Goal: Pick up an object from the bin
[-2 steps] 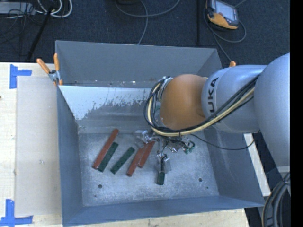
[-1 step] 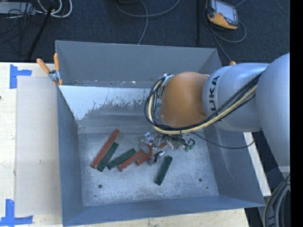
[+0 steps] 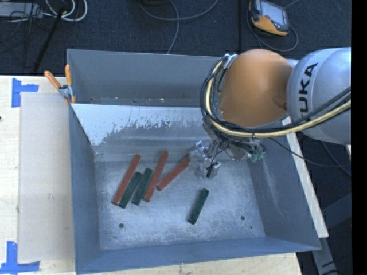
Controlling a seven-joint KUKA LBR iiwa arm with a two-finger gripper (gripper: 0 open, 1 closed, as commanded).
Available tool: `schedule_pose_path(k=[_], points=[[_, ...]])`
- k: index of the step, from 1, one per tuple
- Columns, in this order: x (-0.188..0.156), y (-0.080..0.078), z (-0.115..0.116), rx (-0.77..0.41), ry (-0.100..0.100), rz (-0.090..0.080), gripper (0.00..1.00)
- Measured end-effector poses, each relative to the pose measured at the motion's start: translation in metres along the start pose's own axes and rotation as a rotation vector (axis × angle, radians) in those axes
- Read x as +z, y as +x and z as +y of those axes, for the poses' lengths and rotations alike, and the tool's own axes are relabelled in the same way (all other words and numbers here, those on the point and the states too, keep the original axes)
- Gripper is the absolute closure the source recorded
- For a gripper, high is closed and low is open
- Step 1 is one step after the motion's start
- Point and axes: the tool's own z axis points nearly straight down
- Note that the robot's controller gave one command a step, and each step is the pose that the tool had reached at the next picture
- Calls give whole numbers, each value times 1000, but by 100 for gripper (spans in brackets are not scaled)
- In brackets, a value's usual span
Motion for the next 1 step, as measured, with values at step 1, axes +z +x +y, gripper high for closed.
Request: schedule_pose_path(k=[1], points=[[5,1,1,1,-4,6,0]])
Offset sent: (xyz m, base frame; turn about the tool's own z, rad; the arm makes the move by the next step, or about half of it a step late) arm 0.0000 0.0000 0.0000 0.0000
